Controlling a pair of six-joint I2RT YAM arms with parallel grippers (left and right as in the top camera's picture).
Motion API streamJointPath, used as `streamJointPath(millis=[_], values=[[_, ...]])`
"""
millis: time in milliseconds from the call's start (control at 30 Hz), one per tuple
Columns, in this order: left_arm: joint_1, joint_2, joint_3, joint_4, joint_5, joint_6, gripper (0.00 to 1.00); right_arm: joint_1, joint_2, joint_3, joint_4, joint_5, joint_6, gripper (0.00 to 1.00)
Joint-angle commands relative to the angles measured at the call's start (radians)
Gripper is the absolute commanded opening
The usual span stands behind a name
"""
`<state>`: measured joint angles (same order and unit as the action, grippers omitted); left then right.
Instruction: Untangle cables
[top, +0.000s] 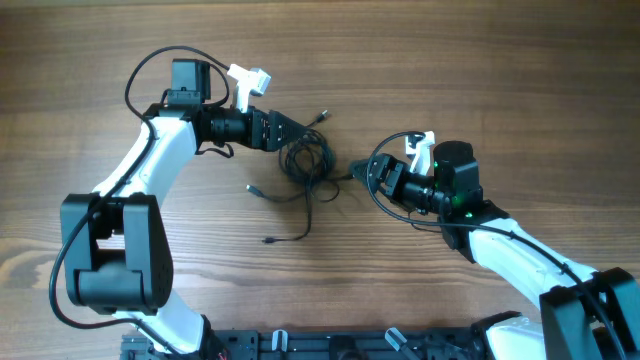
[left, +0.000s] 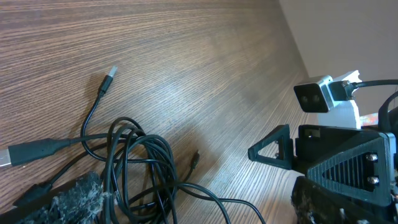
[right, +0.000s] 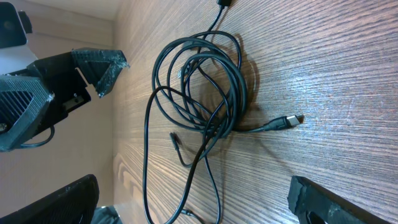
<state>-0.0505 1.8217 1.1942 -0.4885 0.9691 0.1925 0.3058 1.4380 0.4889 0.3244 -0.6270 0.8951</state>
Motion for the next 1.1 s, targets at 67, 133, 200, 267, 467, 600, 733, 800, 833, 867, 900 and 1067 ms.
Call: streamJointPath(millis=[67, 133, 200, 267, 467, 600, 733, 800, 833, 867, 900, 1067], values=[[0.006, 0.008, 0.003, 0.003, 0.001, 0.002, 1.00, -0.003, -0.008, 0.010, 0.000, 0.010, -0.002, 1.00], [0.007, 0.008, 0.003, 0.003, 0.001, 0.002, 1.00, -0.003, -0.008, 0.010, 0.000, 0.010, -0.001, 1.00], [0.007, 0.008, 0.003, 0.003, 0.001, 0.002, 1.00, -0.003, -0.008, 0.010, 0.000, 0.010, -0.001, 1.00], [0.007, 0.008, 0.003, 0.003, 0.001, 0.002, 1.00, -0.003, -0.008, 0.010, 0.000, 0.010, -0.002, 1.00], [0.007, 0.008, 0.003, 0.003, 0.001, 0.002, 1.00, -0.003, -0.008, 0.010, 0.000, 0.010, -0.001, 1.00], [0.006, 0.008, 0.003, 0.003, 0.001, 0.002, 1.00, -0.003, -0.008, 0.010, 0.000, 0.010, -0.001, 1.00], [0.006, 0.008, 0.003, 0.002, 0.002, 0.001, 1.00, -0.003, -0.008, 0.010, 0.000, 0.010, -0.001, 1.00], [0.006, 0.008, 0.003, -0.013, 0.002, 0.001, 1.00, -0.003, -0.008, 0.010, 0.000, 0.010, -0.002, 0.99], [0.006, 0.008, 0.003, -0.028, 0.003, 0.000, 1.00, -0.003, -0.008, 0.010, 0.000, 0.010, -0.001, 1.00], [0.006, 0.008, 0.003, -0.058, 0.011, 0.000, 1.00, -0.003, -0.008, 0.010, 0.000, 0.010, -0.001, 1.00], [0.007, 0.008, 0.003, -0.070, 0.013, 0.000, 1.00, -0.003, -0.008, 0.010, 0.000, 0.010, -0.001, 1.00], [0.006, 0.007, 0.003, -0.091, -0.032, -0.101, 0.04, -0.003, -0.008, 0.010, 0.000, 0.010, -0.001, 1.00]])
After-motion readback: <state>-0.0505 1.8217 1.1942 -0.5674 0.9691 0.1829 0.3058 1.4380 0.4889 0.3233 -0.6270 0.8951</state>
